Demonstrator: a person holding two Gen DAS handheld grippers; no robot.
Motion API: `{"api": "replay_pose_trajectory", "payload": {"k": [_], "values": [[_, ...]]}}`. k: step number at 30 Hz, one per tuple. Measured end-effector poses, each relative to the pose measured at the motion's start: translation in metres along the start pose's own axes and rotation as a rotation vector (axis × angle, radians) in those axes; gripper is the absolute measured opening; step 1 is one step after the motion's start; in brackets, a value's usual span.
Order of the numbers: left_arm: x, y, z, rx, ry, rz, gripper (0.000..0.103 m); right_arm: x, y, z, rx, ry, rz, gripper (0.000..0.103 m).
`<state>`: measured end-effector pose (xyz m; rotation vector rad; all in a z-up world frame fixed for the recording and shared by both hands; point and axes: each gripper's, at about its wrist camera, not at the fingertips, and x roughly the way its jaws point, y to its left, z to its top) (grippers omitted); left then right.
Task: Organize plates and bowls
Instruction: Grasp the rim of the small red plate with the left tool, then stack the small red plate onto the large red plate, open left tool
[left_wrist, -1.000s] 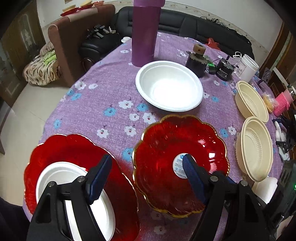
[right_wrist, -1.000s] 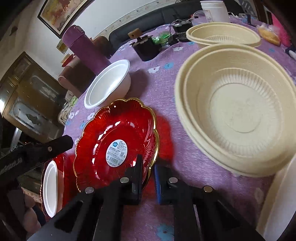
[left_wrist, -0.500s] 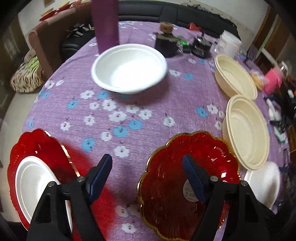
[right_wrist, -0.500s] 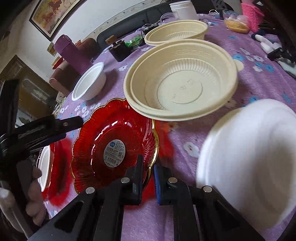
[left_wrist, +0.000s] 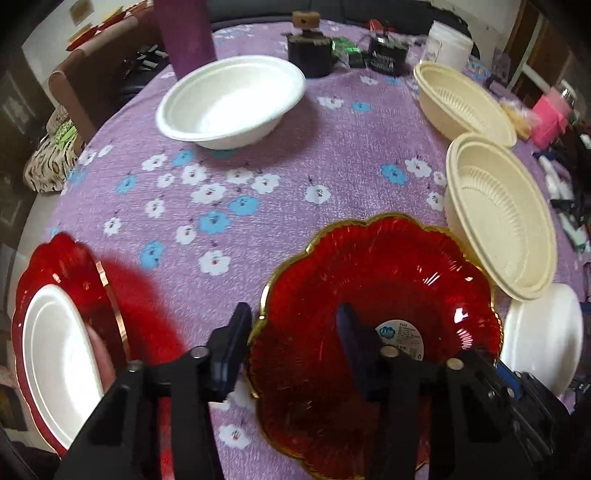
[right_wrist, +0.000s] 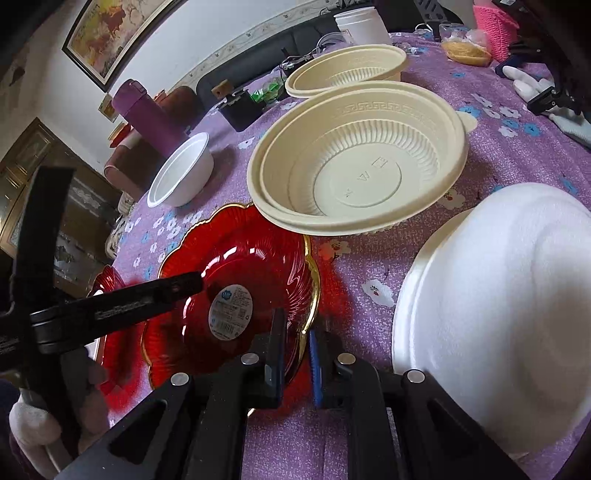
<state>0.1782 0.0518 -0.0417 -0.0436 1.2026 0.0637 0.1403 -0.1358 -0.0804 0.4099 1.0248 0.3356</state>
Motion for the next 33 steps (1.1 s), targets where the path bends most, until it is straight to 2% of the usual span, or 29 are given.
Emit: {"api": "replay_pose_trajectory", "payload": {"k": [10, 16, 26, 33], "values": [[-0.055, 0.026, -0.023, -0.079, -0.129, -0.054, 0.042, -0.028, 0.021, -0.007, -0.046, -0.054, 0.051, 0.013], [-0.085, 0.058, -0.037, -0.137, -0.201, -0.055, 0.043, -0.040, 0.059, -0.007, -0.116, -0.076, 0.076, 0.013], [-0.111, 0.154, -0.063, -0.307, -0.281, 0.023, 0.043, -0.011, 0.157, -0.013, -0.292, -0.013, 0.131, 0.015], [-0.090, 0.213, -0.080, -0.424, -0.249, 0.053, 0.043, 0.029, 0.215, -0.023, -0.408, 0.040, 0.123, 0.015]]}}
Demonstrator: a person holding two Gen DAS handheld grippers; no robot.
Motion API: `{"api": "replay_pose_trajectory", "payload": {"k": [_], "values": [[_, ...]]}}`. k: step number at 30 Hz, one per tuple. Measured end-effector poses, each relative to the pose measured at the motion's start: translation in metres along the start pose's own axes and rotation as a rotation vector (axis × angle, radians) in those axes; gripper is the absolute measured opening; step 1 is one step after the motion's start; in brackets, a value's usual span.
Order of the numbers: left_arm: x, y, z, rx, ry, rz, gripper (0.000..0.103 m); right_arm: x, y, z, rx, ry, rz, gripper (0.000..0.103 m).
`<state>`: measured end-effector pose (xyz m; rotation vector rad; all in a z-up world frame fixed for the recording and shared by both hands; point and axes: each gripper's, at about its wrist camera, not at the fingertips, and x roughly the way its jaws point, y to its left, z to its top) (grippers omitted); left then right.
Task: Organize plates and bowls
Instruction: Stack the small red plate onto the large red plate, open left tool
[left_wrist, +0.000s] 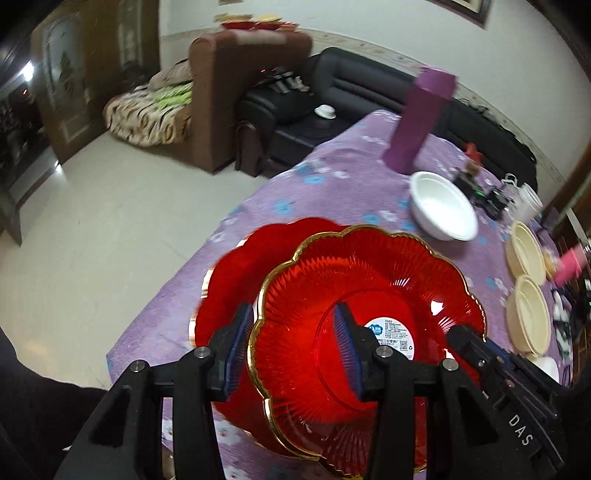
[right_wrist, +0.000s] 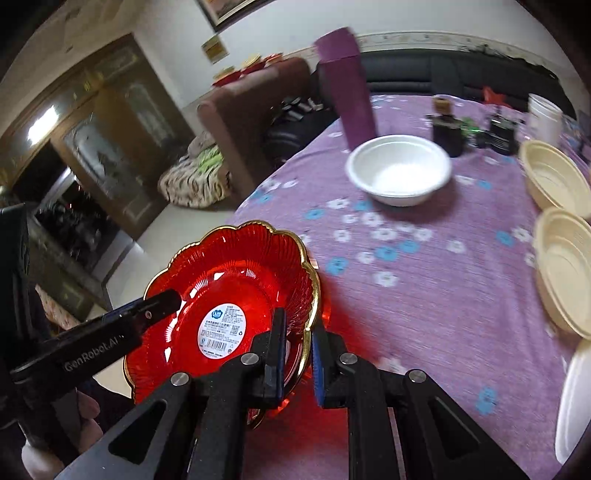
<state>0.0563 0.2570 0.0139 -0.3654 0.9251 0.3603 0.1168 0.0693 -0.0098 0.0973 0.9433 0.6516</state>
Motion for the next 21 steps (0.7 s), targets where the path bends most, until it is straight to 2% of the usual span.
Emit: {"api": "replay_pose_trajectory", "payload": {"k": [8, 11, 13, 16, 18, 21], "values": [[0.020, 0.012, -0.003, 0.008, 0.001, 0.036, 0.043, 0.035, 0.014, 0.001, -0.034, 0.044, -0.043, 0.016], [0.018, 0.007, -0.004, 0.031, -0.003, 0.031, 0.050, 0.037, 0.013, 0.000, -0.046, 0.035, -0.081, 0.019], [0.014, 0.004, -0.004, 0.036, -0.013, 0.022, 0.054, 0.037, 0.015, 0.000, -0.053, 0.031, -0.086, 0.024], [0.003, -0.002, -0.005, 0.053, -0.049, 0.018, 0.066, 0.025, 0.012, -0.001, -0.054, -0.010, -0.083, 0.040], [-0.002, -0.005, -0.006, 0.060, -0.064, 0.023, 0.067, 0.008, 0.011, -0.003, -0.075, -0.074, -0.100, 0.059], [-0.011, -0.007, -0.010, 0.063, -0.078, 0.044, 0.067, -0.023, 0.007, -0.006, -0.128, -0.160, -0.162, 0.068]]}}
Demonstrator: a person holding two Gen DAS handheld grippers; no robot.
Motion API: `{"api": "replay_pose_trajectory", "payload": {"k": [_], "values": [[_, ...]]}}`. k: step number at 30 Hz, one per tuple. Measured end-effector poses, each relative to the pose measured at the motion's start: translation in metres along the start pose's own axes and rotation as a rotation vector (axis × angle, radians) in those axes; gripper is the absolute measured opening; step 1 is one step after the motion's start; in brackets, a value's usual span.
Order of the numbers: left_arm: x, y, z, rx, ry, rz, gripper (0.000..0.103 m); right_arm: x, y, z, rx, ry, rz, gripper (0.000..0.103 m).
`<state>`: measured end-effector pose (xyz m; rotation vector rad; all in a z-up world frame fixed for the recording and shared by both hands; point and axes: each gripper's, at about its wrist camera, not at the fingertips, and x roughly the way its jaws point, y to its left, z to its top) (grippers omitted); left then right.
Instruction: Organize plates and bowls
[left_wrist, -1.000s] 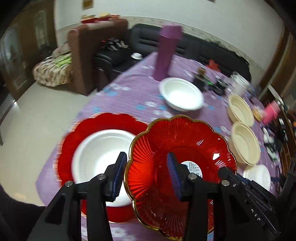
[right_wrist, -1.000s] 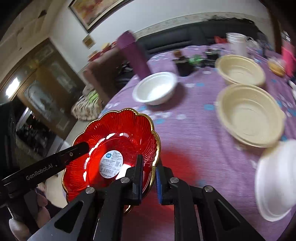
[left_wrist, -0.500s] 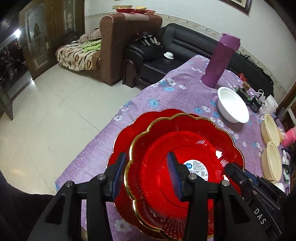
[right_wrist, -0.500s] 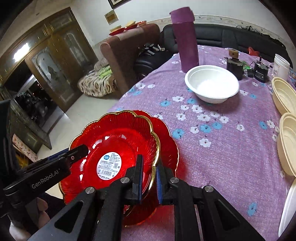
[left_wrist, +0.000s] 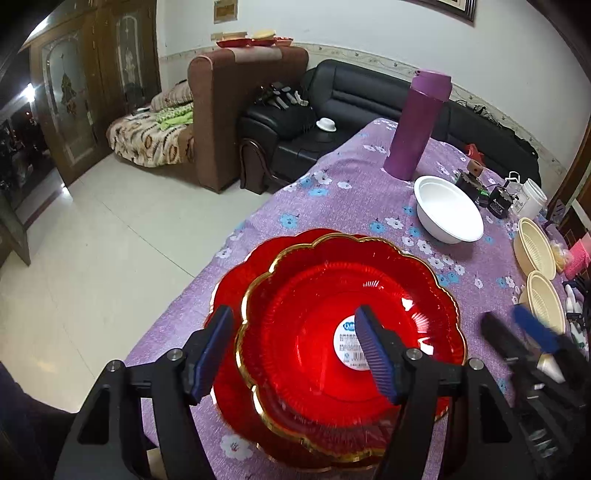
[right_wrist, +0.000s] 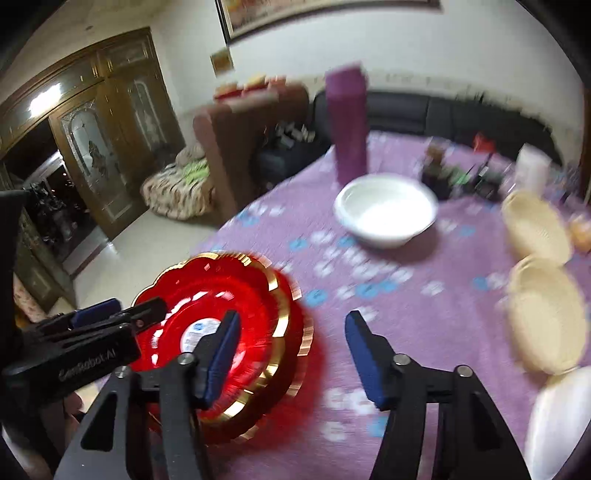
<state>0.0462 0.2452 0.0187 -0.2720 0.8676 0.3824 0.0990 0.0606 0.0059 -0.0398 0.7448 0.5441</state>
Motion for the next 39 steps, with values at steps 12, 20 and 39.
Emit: {"api": "replay_pose_trajectory", "payload": {"k": [12, 20, 39], "values": [[-0.071, -0.055, -0.052, 0.043, -0.020, -0.165, 0.071, -0.095, -0.070, -0.005, -0.028, -0.192, -0.124, 0.090], [-0.100, -0.098, -0.064, 0.083, -0.085, -0.103, 0.074, -0.082, -0.133, -0.044, 0.070, -0.205, -0.117, 0.090], [-0.141, -0.137, -0.050, 0.181, -0.209, -0.052, 0.079, -0.055, -0.158, -0.072, 0.021, -0.147, -0.248, 0.090]]}}
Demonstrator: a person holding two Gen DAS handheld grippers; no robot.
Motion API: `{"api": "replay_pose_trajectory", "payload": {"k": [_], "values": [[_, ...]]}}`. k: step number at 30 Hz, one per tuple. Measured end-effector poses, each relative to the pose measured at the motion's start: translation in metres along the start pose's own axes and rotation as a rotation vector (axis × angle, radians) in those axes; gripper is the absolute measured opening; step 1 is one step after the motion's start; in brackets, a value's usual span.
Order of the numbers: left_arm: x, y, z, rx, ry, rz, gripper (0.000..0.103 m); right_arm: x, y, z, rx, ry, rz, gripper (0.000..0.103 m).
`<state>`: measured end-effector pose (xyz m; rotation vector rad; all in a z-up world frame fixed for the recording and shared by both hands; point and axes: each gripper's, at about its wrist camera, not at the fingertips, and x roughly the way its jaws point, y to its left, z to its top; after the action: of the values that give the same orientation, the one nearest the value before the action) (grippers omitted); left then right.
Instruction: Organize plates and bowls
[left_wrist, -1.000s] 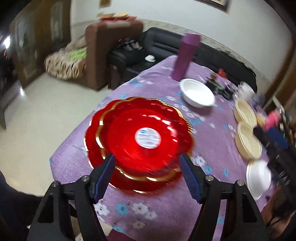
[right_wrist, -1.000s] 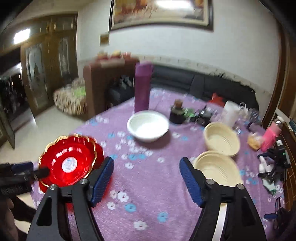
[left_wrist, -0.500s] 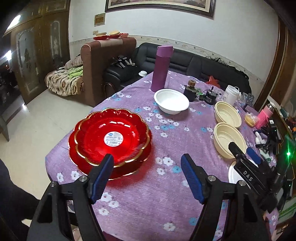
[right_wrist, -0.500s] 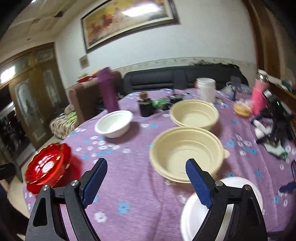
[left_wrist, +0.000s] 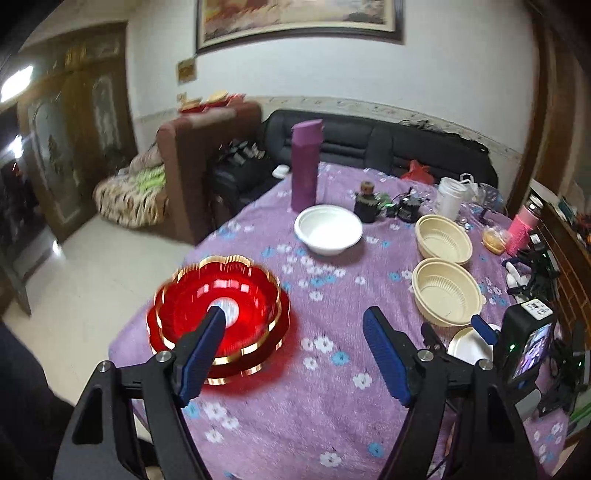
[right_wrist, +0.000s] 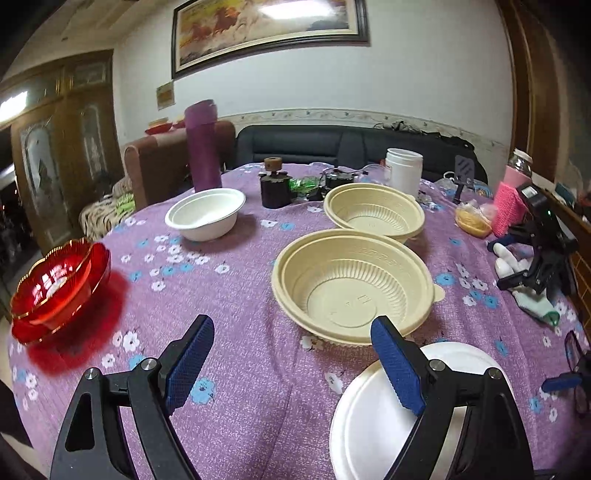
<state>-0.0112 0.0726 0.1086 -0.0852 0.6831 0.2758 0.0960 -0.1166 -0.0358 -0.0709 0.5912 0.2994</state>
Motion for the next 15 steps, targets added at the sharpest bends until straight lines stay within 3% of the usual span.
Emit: {"api": "replay_pose_trajectory", "payload": {"k": [3, 5, 7, 10, 15], "values": [[0.003, -0.001, 0.001, 0.053, -0.012, -0.031, 0.082, -0.006, 0.008, -0.002, -0.036, -0.045, -0.033, 0.090], [0.009, -0.002, -0.002, 0.082, 0.005, -0.092, 0.082, -0.013, 0.012, -0.002, -0.054, -0.088, -0.069, 0.090], [0.013, -0.002, -0.007, 0.103, 0.012, -0.141, 0.082, -0.027, 0.010, 0.000, -0.045, -0.116, -0.163, 0.090], [0.023, -0.003, -0.014, 0.136, 0.015, -0.231, 0.082, -0.052, -0.007, -0.006, 0.031, -0.077, -0.231, 0.090], [0.051, -0.019, -0.023, 0.262, 0.067, -0.336, 0.082, -0.094, -0.038, -0.025, 0.084, 0.002, -0.437, 0.090]]}}
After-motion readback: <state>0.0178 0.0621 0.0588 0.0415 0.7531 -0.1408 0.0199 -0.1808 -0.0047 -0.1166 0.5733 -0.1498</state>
